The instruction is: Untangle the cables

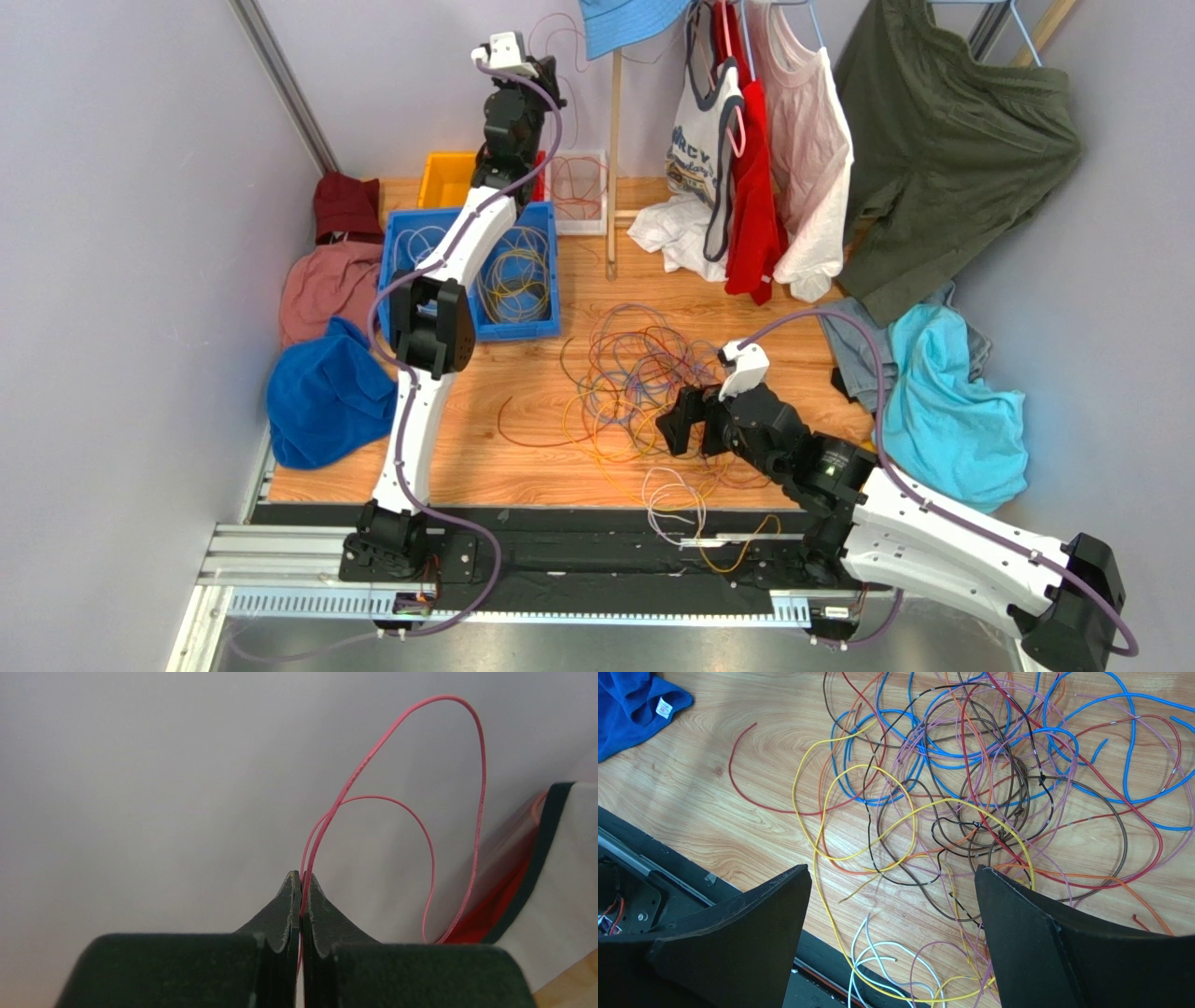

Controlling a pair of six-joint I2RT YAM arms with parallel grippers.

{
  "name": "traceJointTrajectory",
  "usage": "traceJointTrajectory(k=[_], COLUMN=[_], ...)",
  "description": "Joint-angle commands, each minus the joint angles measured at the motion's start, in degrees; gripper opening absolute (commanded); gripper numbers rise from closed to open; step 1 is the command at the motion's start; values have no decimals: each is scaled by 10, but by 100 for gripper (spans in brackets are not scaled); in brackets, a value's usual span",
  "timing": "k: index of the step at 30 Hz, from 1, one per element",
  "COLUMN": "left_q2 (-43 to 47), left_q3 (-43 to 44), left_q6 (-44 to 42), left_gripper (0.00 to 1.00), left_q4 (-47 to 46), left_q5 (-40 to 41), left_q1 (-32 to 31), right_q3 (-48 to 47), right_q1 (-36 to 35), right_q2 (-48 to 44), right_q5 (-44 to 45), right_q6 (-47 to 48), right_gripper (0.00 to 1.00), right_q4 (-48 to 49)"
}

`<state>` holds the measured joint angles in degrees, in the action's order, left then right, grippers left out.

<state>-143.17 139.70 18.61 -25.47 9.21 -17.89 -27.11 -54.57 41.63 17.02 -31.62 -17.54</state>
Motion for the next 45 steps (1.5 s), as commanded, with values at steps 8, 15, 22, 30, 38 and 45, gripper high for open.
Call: traceJointTrajectory(k=[8,15,22,30,38,45], left_q2=[12,-25,-2,281,490,621], left_q3=[-25,3,-64,-303,-326,-325], left_q6=[46,69,78,65,1,-33], left_gripper=[0,0,0,0,0,0], left_q4=[62,156,107,17,68,147], left_q5=[-50,-31,-63,-27,-25,-21], left_q1=[-6,-6,-6,-14,-79,-187], right_q3=[8,14,14,17,3,-50], right_q1=[1,0,1,1,1,1], right_q2=[17,6,7,-36,-100,-146], right_q5=[3,10,8,-1,5,14], right_q6=[-3,-4,-10,-19,-19,-19], right_gripper=[92,92,91,91,89,88], right_q4=[50,51,47,28,-19,-89])
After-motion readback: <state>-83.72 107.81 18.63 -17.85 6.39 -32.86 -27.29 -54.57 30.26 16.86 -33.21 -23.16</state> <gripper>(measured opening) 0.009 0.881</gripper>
